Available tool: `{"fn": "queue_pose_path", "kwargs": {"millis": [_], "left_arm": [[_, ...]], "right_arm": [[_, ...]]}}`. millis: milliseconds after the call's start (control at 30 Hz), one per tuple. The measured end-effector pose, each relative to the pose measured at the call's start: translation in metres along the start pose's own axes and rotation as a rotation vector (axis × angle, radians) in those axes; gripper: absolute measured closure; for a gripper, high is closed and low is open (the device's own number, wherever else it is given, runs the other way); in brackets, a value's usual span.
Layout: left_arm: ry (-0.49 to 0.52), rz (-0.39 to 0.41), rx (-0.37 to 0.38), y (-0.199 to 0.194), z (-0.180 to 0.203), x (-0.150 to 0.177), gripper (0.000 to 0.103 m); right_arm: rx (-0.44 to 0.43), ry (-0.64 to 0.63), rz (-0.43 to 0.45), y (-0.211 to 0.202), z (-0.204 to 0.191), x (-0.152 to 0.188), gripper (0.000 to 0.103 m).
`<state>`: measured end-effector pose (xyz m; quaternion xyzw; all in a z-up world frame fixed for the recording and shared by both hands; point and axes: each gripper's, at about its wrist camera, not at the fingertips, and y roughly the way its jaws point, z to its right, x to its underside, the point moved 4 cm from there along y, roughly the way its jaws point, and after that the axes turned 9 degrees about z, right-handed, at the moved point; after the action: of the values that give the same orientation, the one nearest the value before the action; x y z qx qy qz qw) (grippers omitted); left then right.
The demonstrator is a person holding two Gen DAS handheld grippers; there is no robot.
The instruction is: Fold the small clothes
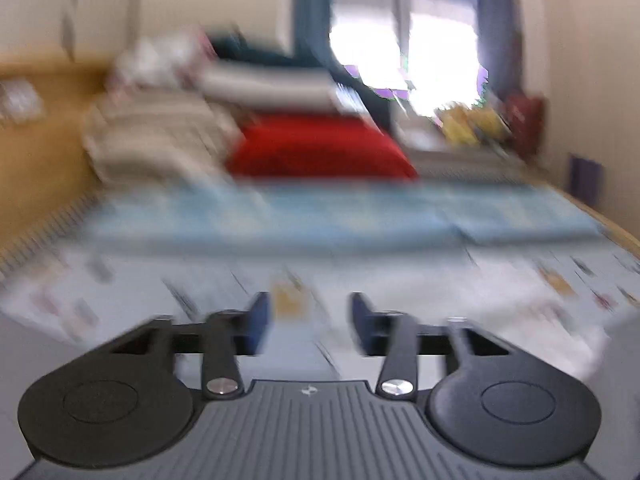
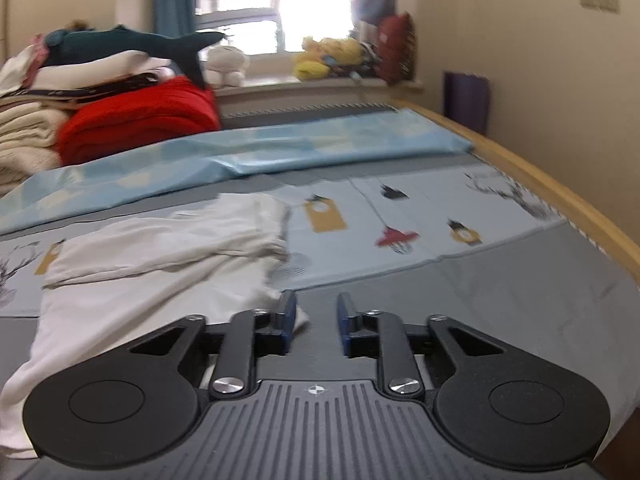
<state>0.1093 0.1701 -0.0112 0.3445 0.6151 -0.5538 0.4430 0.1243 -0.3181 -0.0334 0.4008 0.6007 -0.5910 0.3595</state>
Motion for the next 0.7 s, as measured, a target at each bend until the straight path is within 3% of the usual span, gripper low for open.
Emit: {"fn": "queue_pose_path", "kwargs": {"millis": [33, 67, 267, 333, 400, 467, 533, 600, 700], "left_arm": [[0.018, -0.127, 0.020, 0.018, 0.005, 0.012, 0.094], [0.018, -0.185, 0.026, 0.029, 0.008, 0.020, 0.098], [-0.108, -0.477, 0.067, 0.086, -0.001, 0.065, 0.097], [-0.139, -0.568, 0.098, 0.090, -0.002, 0.082, 0.091], [-0.145, -0.676, 0.104, 0.091, -0.003, 0.104, 0.073], [-0.122, -0.778, 0.117, 0.092, -0.004, 0.124, 0.067], [-0.097, -0.815, 0.141, 0.091, -0.002, 0.132, 0.066], [-0.073, -0.823, 0.157, 0.092, -0.004, 0.136, 0.060], [-0.068, -0.835, 0.164, 0.097, -0.010, 0.139, 0.059]], "right_arm": [[0.007, 0.011, -0.006, 0.005, 0.007, 0.001, 0.087], [0.013, 0.027, -0.012, 0.010, 0.014, 0.001, 0.087], [-0.015, 0.118, -0.073, 0.066, 0.036, 0.005, 0.084], [-0.044, 0.113, -0.102, 0.085, 0.030, 0.008, 0.081], [-0.084, 0.096, -0.131, 0.107, 0.019, 0.012, 0.074], [-0.114, 0.063, -0.160, 0.128, 0.007, 0.018, 0.066], [-0.177, 0.024, -0.208, 0.147, -0.007, 0.027, 0.047], [-0.210, -0.062, -0.243, 0.160, -0.023, 0.039, 0.046], [-0.213, -0.168, -0.248, 0.177, -0.040, 0.048, 0.041]]}}
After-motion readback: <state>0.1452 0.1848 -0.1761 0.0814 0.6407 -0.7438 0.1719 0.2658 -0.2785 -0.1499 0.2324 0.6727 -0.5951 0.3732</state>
